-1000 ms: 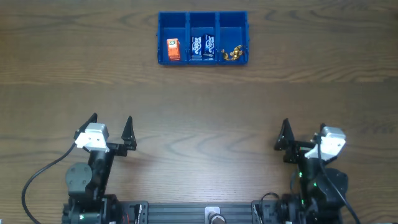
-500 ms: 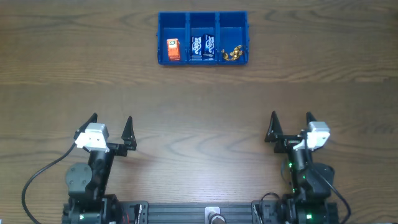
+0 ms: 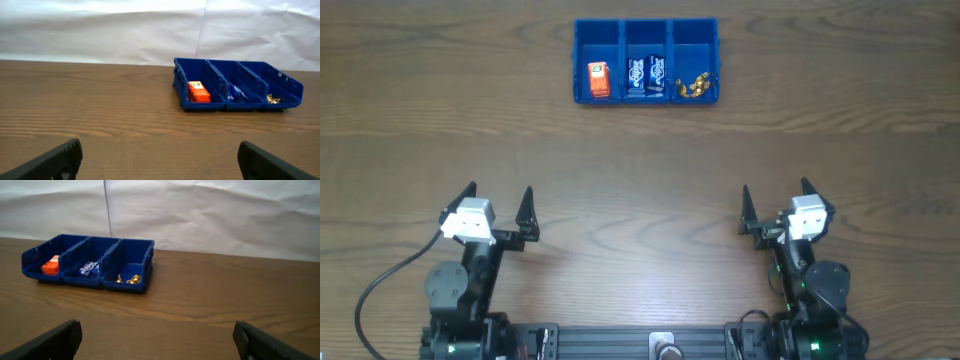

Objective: Sort Candies Into Trays

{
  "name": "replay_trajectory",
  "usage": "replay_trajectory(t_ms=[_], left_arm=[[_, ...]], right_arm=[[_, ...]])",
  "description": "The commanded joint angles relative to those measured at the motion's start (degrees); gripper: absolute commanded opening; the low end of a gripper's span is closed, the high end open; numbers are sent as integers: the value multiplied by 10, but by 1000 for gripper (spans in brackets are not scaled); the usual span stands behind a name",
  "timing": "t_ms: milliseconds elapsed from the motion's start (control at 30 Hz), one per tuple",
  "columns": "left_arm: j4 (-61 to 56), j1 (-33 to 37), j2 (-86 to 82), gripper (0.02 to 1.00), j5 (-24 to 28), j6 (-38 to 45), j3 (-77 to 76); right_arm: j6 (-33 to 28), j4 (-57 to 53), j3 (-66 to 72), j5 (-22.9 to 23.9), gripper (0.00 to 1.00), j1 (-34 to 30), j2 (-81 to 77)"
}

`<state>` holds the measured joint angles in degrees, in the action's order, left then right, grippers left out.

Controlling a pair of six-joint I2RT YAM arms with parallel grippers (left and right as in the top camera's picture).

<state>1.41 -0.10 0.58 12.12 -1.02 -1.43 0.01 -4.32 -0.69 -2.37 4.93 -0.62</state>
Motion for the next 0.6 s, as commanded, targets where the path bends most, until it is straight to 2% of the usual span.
replay_trajectory(t_ms=[33,200,600], left_arm=[[18,2,-4,998,10,9,12],[18,2,-4,998,10,9,12],[18,2,-4,998,10,9,12]], right_arm=[[-13,-3,3,3,998,-18,5],[32,-2,3,-8,998,-54,5],[32,-2,3,-14,998,-62,5]])
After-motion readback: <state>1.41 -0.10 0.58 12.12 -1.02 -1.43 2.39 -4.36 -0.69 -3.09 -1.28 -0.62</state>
